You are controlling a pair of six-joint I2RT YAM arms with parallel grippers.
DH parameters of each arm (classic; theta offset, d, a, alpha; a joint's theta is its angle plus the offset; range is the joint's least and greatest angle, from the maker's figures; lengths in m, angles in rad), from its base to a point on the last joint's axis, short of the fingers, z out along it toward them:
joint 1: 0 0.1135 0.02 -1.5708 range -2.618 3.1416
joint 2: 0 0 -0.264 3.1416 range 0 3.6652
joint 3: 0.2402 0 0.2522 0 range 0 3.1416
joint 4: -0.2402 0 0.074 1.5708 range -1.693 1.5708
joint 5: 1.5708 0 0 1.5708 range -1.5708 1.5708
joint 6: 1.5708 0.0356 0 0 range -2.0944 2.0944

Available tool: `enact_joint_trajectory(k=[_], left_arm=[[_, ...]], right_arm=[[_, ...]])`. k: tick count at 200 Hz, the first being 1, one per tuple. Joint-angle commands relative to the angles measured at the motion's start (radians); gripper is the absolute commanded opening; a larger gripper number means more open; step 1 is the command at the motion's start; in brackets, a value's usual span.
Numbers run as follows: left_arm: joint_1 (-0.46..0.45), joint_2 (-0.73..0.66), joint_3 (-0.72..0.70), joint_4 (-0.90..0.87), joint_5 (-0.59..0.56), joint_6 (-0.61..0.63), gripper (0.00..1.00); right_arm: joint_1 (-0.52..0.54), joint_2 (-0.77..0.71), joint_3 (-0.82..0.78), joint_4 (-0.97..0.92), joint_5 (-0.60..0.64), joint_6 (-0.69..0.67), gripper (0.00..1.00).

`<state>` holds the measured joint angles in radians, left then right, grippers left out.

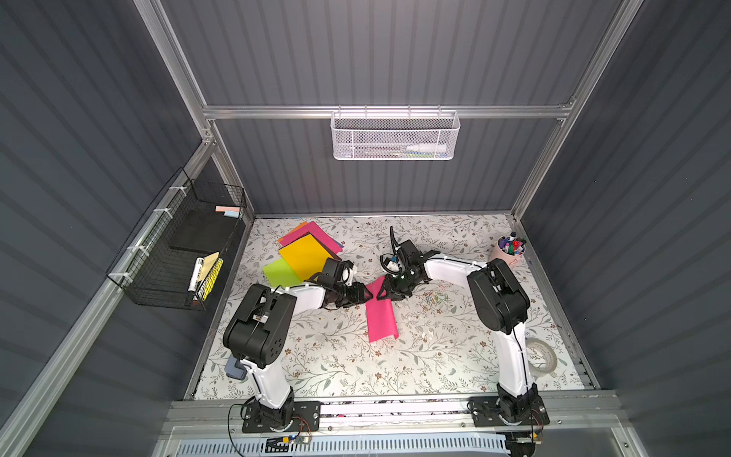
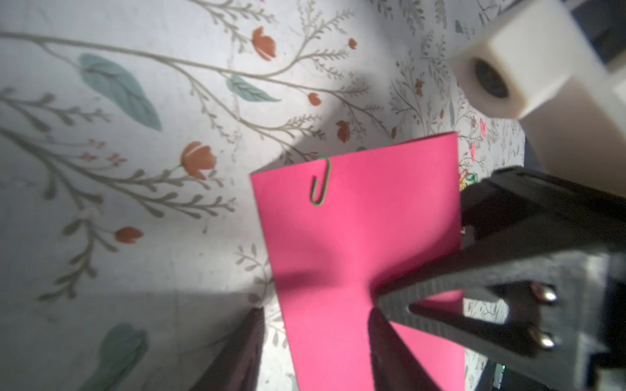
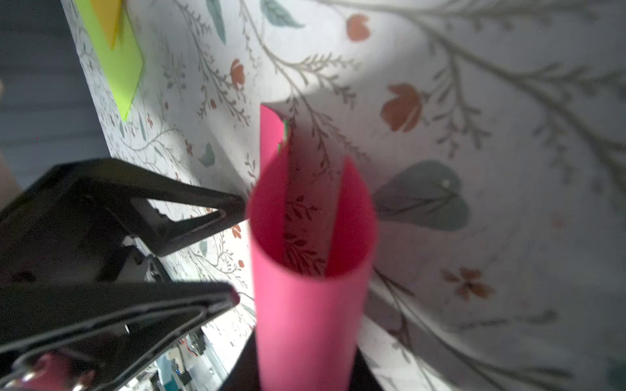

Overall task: Unclip the paperclips from the documents
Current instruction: Pick up the document from the center of the board.

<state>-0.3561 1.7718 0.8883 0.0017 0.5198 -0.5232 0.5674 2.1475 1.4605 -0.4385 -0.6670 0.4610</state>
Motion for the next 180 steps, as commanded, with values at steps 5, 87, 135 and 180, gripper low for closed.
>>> enact_joint_trajectory(k=[5,87,135,180], left_arm=[[0.007,-0.039,-0.008,-0.192,-0.055,0.014,0.71],[0.088,-0.170,-0.029,0.110,0.298,-0.005,0.88],[0.089,-0.154,-0.007,0.204,0.420,-0.030,0.87],[0.104,-0.156,-0.028,0.291,0.428,-0.101,0.69]], right_arm=[[-0.020,-0.059,-0.044,0.071,-0.030,-0.001,0.19],[-0.099,-0.222,-0.193,0.357,-0.270,0.117,0.20],[-0.084,-0.235,-0.221,0.505,-0.341,0.195,0.21],[-0.065,-0.233,-0.244,0.565,-0.363,0.224,0.21]])
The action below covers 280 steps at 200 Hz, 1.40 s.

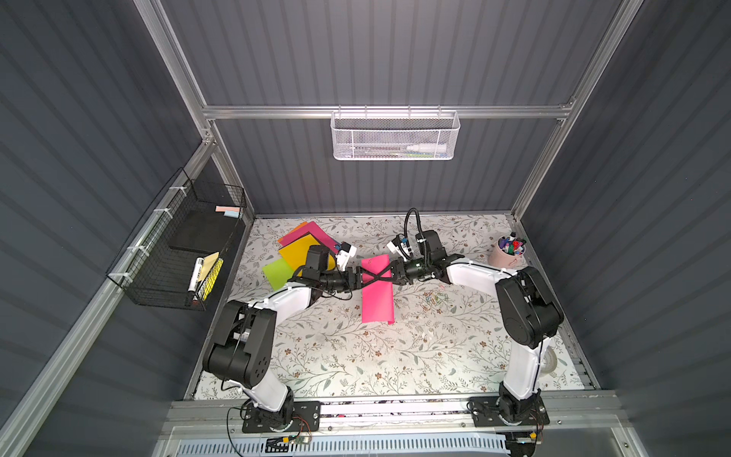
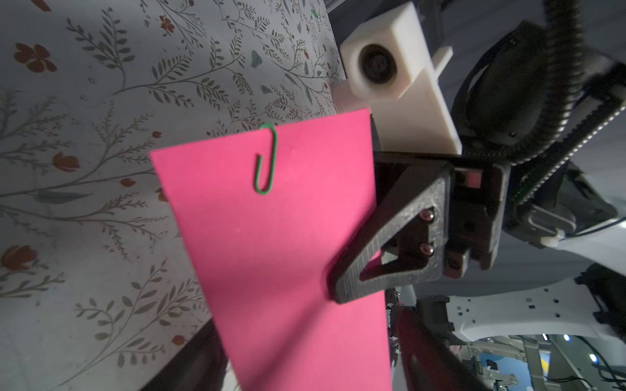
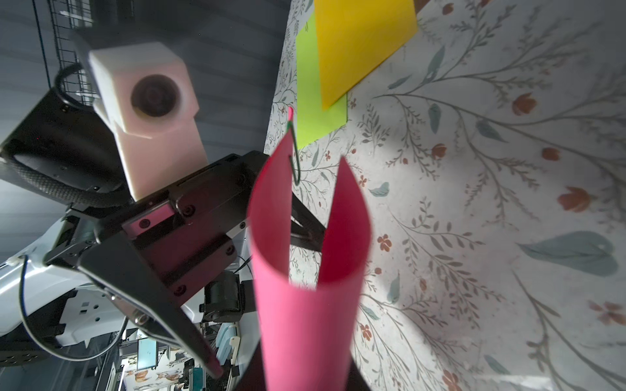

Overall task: Unclip the paperclips from the documents
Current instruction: Pick up the document from the center of the board, then remove the paper clip from the document.

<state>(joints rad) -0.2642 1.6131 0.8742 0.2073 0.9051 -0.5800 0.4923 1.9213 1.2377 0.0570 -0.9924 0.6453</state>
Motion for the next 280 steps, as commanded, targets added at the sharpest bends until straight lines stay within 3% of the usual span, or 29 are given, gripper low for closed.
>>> enact_joint_trajectory(k=[1,48,78,89,108,124,178,202,240,250,267,280], left_arm=[[0.013,0.002,-0.014,0.087,0.043,-0.047,0.68],[0.032,-0.015,-0.043,0.118,0.028,-0.076,0.31],[0.039,-0.016,-0.043,0.101,0.017,-0.067,0.18],[0.040,-0.019,-0.040,0.096,0.016,-0.061,0.13],[0.040,-0.027,-0.021,0.054,0.015,-0.021,0.00],[0.040,-0.035,0.020,-0.037,0.014,0.067,0.00],[0.040,-0.052,0.174,-0.386,0.056,0.438,0.00],[0.040,-0.085,0.202,-0.460,0.085,0.544,0.00],[0.026,-0.144,0.210,-0.451,0.163,0.589,0.00],[0.019,-0.155,0.219,-0.460,0.173,0.602,0.00],[-0.006,-0.160,0.237,-0.486,0.169,0.628,0.00],[-0.030,-0.158,0.250,-0.503,0.164,0.644,0.00]], right_arm=[[0.010,-0.007,-0.023,0.071,-0.038,0.040,0.21],[0.018,-0.016,-0.047,0.084,-0.043,0.042,0.22],[0.029,-0.021,-0.047,0.064,-0.046,0.023,0.26],[0.029,-0.024,-0.049,0.044,-0.040,0.008,0.32],[0.023,-0.046,-0.044,-0.087,0.009,-0.090,0.53],[0.007,-0.077,-0.031,-0.237,0.078,-0.210,0.68],[-0.094,-0.201,0.014,-0.531,0.193,-0.522,0.98],[-0.144,-0.263,0.030,-0.555,0.184,-0.604,0.99],[-0.166,-0.354,0.035,-0.422,0.115,-0.702,0.99],[-0.166,-0.359,0.039,-0.383,0.058,-0.755,0.99],[-0.164,-0.342,0.041,-0.267,-0.043,-0.731,0.99],[-0.158,-0.303,0.074,-0.236,-0.106,-0.700,0.92]])
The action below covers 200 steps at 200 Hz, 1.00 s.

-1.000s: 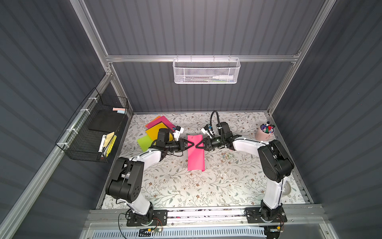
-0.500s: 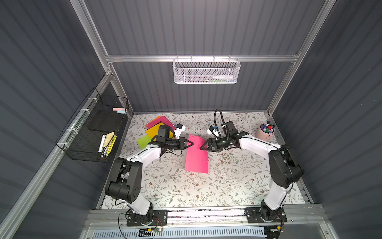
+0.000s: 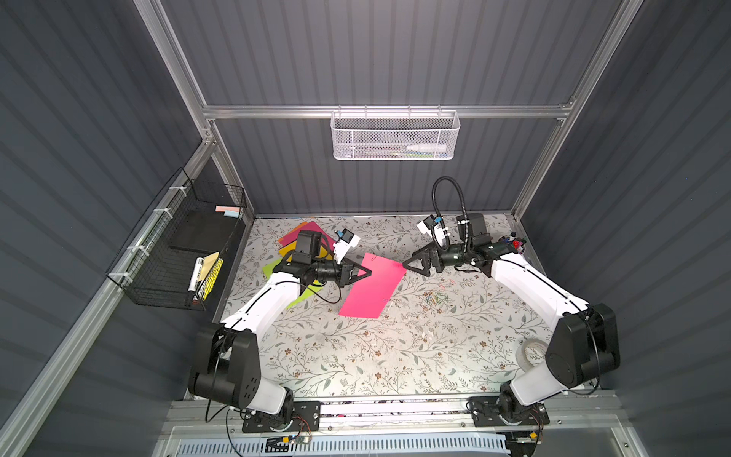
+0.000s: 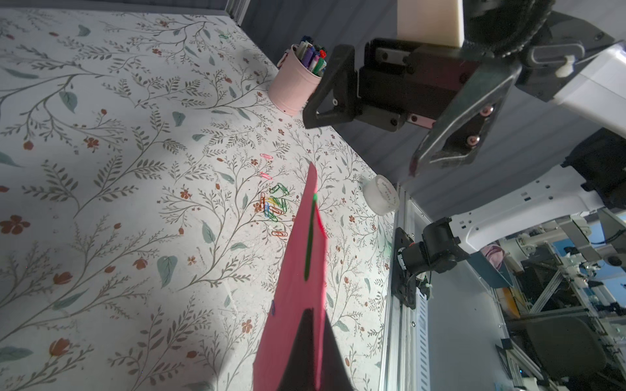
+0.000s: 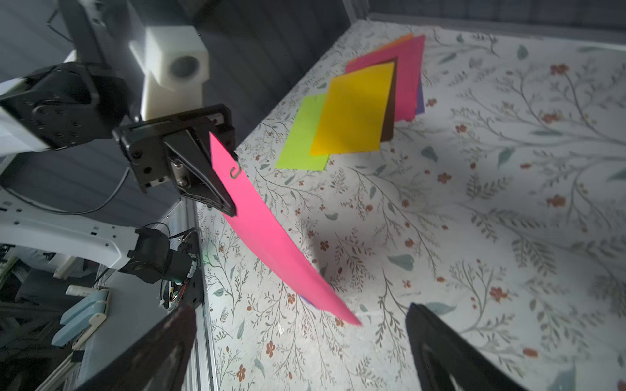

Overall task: Unclip the paperclips from the documents
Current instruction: Remove the paper clip from the document.

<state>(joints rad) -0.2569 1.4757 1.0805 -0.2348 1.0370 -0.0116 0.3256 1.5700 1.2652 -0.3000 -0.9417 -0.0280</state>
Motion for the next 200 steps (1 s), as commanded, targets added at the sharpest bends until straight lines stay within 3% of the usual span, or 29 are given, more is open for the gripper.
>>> enact_joint_trajectory(k=[1,23,67,91,112,200], left_arm=[[-0.039,-0.020,0.044,-0.064,0.031,0.076,0.00],[-0.061,-0.009,0.064,-0.094,0.016,0.099,0.00],[-0.075,0.010,0.084,-0.109,0.034,0.116,0.00],[-0.074,0.014,0.085,-0.115,0.040,0.119,0.00],[-0.074,0.009,0.080,-0.118,0.047,0.119,0.00],[-0.074,0.016,0.078,-0.126,0.059,0.122,0.00]], right_arm=[[0.009,0.052,0.050,0.118,-0.163,-0.027,0.91],[0.040,0.116,0.132,0.055,-0.253,-0.060,0.74],[0.087,0.160,0.170,0.048,-0.291,-0.078,0.66],[0.099,0.176,0.171,0.043,-0.331,-0.085,0.57],[0.102,0.178,0.167,0.042,-0.340,-0.084,0.43],[0.102,0.202,0.176,0.030,-0.353,-0.068,0.10]])
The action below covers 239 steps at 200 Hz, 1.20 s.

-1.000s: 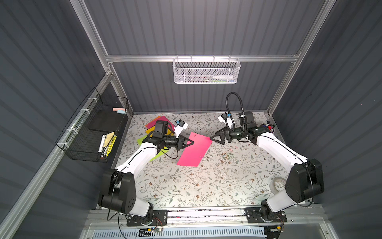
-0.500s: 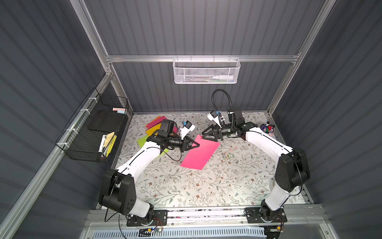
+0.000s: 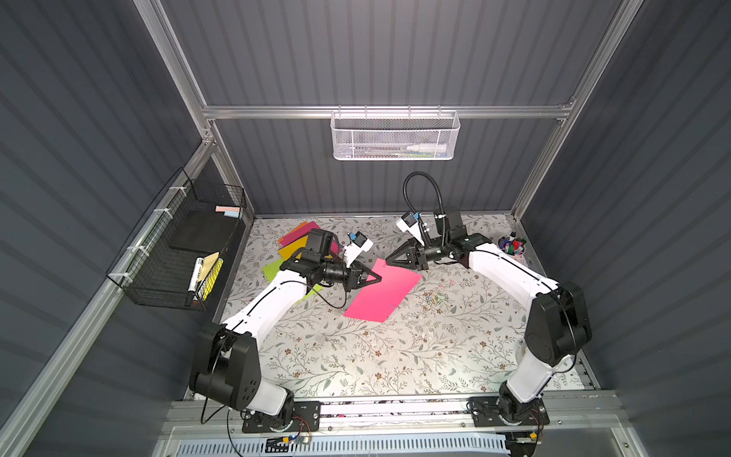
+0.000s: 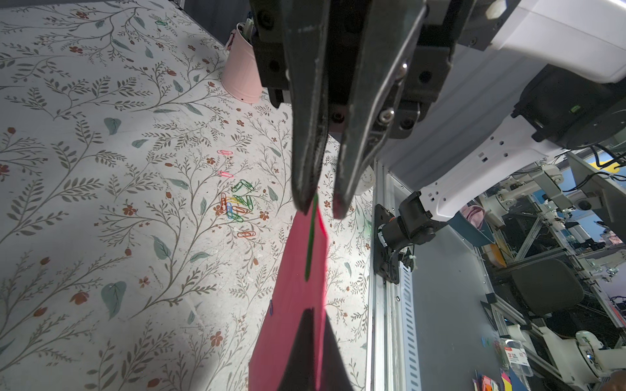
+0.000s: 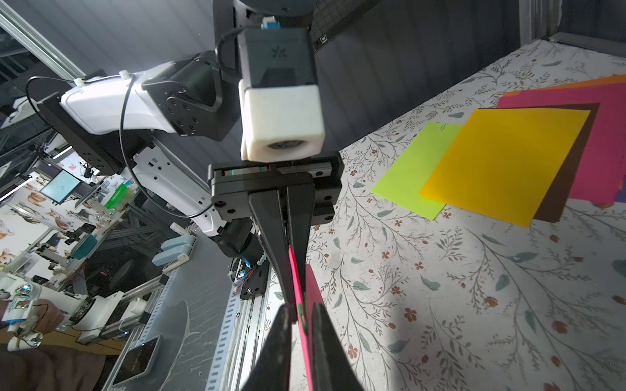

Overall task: Unclip the paperclips from the documents
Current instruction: Remove the paper clip from the document.

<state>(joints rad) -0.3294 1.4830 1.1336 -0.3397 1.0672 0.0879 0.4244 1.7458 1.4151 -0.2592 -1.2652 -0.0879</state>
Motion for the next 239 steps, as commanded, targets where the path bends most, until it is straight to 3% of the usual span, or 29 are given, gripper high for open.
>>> enact_joint_trajectory(k=[1,51,239], left_arm=[[-0.002,0.009,0.025,-0.021,0.028,0.023,0.00],[-0.003,0.004,0.013,-0.016,0.023,0.017,0.00],[-0.007,0.017,-0.038,0.021,-0.072,-0.044,0.00]], right_arm=[[0.003,0.026,0.027,-0.012,-0.029,-0.008,0.10],[-0.005,0.040,0.036,-0.013,-0.019,0.022,0.02],[-0.094,0.024,0.019,0.001,-0.008,0.063,0.04]])
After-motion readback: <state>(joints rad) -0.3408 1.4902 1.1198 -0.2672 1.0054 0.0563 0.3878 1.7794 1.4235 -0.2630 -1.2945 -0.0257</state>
